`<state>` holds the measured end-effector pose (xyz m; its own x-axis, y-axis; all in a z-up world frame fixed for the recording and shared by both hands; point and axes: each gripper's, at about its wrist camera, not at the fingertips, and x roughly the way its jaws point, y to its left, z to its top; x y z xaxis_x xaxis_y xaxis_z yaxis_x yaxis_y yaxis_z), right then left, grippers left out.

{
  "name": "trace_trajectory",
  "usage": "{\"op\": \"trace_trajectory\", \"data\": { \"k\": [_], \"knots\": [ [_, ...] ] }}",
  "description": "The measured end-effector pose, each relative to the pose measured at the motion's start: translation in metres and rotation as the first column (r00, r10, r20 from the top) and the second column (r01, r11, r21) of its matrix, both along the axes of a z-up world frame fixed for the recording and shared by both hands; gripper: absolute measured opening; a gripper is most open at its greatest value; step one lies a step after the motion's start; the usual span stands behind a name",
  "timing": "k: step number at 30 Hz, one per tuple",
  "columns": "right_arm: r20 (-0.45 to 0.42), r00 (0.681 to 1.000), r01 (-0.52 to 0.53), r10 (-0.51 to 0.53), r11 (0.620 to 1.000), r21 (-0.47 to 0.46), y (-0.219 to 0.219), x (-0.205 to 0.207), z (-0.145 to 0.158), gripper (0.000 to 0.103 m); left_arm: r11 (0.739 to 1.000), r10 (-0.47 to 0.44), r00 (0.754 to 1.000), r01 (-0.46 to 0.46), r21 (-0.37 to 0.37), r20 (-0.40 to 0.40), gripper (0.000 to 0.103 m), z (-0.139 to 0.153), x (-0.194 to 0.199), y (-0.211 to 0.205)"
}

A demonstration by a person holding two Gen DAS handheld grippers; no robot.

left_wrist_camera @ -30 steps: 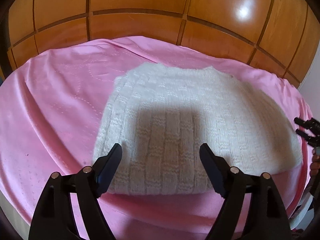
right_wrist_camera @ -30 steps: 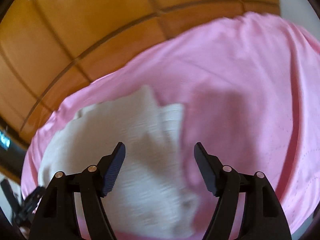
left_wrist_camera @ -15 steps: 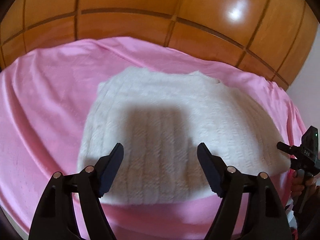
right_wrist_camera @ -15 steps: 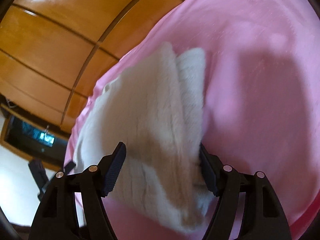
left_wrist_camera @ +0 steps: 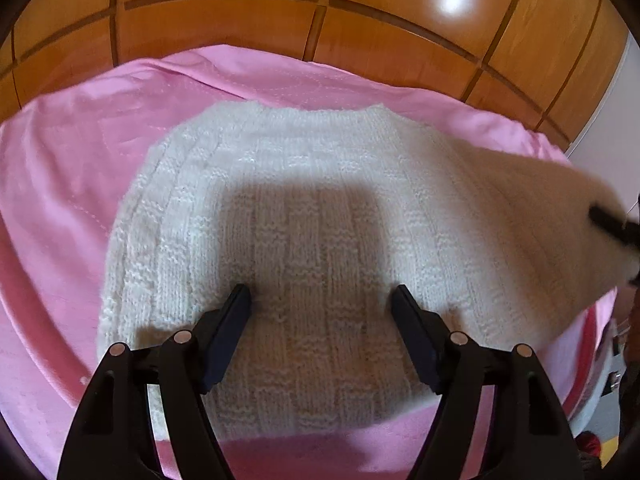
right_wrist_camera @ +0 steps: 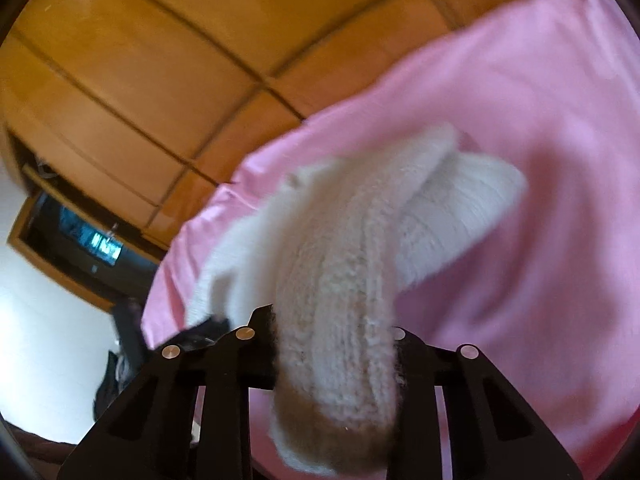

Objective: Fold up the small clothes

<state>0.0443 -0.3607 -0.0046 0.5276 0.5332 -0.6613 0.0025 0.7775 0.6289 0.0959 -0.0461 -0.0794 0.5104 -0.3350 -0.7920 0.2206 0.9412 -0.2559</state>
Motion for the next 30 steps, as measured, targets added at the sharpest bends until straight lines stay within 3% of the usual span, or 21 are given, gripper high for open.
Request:
{"op": "trace_trajectory", "data": {
  "k": [7,13,16,18,19,21,22,27,30],
  "knots": [
    [0.076,0.977,-0.19,0.2,0.975,-0.118,0.119,0.065,0.056,0.025,0.996,-0.001,1.0,0.002,-0.092,0.007,0.072,-0.001,-0.002,0.011],
    [0.011,0.921,-0.378,0.39,0.898,-0.226,0.227,0.092,0.041,0.024,0.968,0.077,0.997,-0.073,-0.239,0.007,0.071,0.014,-0.02,0.064],
    [-0.031,0.89,-0.445,0.455,0.853,-0.273,0.264,0.09,0.022,0.024,0.958,0.142,0.99,-0.134,-0.252,0.016,0.071,0.019,-0.03,0.095],
    [-0.055,0.872,-0.481,0.487,0.828,-0.287,0.274,0.086,0.012,0.032,0.951,0.196,0.98,-0.186,-0.247,0.018,0.071,0.022,-0.036,0.115],
    [-0.056,0.867,-0.492,0.496,0.83,-0.264,0.273,0.082,0.009,0.038,0.947,0.216,0.976,-0.204,-0.248,0.02,0.071,0.024,-0.039,0.124],
    [-0.02,0.865,-0.496,0.501,0.848,-0.188,0.262,0.077,0.012,0.059,0.936,0.242,0.97,-0.228,-0.268,0.02,0.071,0.027,-0.043,0.135],
    [0.004,0.868,-0.491,0.496,0.86,-0.142,0.256,0.075,0.017,0.064,0.93,0.253,0.967,-0.237,-0.28,0.022,0.071,0.031,-0.046,0.14],
    [0.093,0.912,-0.395,0.399,0.917,-0.063,0.207,0.056,0.037,0.067,0.893,0.261,0.965,-0.232,-0.385,0.023,0.082,0.047,-0.047,0.152],
    [0.079,0.946,-0.306,0.313,0.947,-0.097,0.163,0.038,0.034,0.067,0.844,0.231,0.973,-0.204,-0.497,-0.007,0.086,0.054,-0.043,0.154]
  ]
}}
